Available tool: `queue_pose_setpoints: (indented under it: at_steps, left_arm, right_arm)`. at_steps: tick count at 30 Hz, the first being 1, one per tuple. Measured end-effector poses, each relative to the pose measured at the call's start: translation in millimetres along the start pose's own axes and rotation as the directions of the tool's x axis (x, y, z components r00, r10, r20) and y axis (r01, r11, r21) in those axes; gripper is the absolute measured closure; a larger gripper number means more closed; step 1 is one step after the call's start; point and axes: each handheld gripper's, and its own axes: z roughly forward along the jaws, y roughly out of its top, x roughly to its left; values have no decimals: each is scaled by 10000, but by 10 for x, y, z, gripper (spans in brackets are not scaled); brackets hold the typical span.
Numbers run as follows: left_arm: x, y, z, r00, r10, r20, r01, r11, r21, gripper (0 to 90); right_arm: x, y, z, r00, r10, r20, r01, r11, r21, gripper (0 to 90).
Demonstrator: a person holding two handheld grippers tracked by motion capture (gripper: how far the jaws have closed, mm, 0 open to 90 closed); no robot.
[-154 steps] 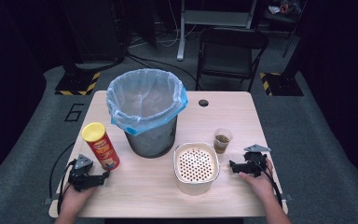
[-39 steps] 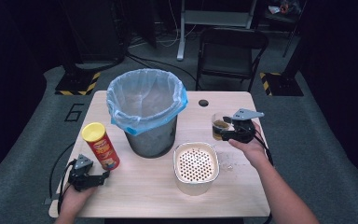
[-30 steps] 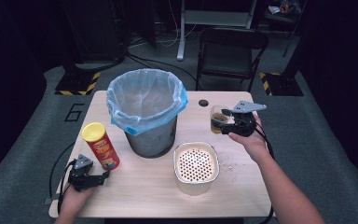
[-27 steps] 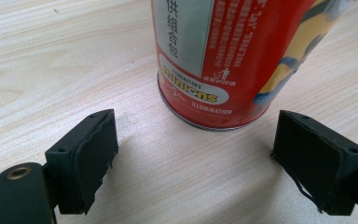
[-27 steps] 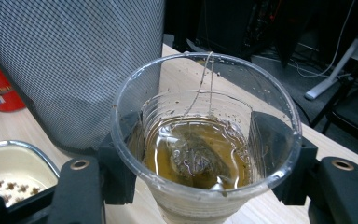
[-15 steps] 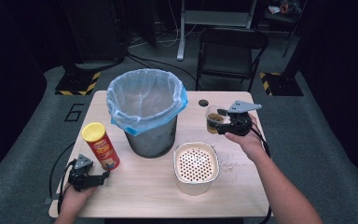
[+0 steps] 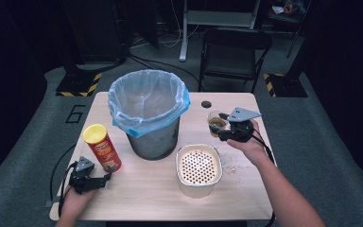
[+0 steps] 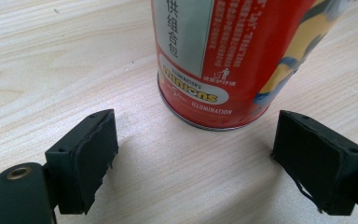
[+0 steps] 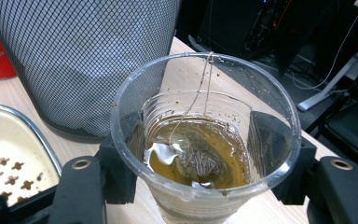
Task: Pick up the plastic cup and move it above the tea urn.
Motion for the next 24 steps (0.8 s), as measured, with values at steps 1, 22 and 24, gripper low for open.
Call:
queue_pose_setpoints:
  at_steps: [1, 22, 24]
  left_arm:
    - [0, 0, 0, 10000, 8, 1, -8, 10000, 6, 136]
    - [0, 0, 0, 10000, 1, 1, -1, 10000, -1, 136]
    - [0, 0, 0, 10000, 4, 1, -4, 10000, 3, 136]
  right_arm:
    - [11, -5, -2, 9999, -116, 26, 116, 9999, -32, 369]
    - [393, -45, -3, 9102, -4007, 1048, 3993, 9161, 348, 386]
    - [415, -44, 0, 9016, -4195, 1053, 4178, 9077, 388, 386]
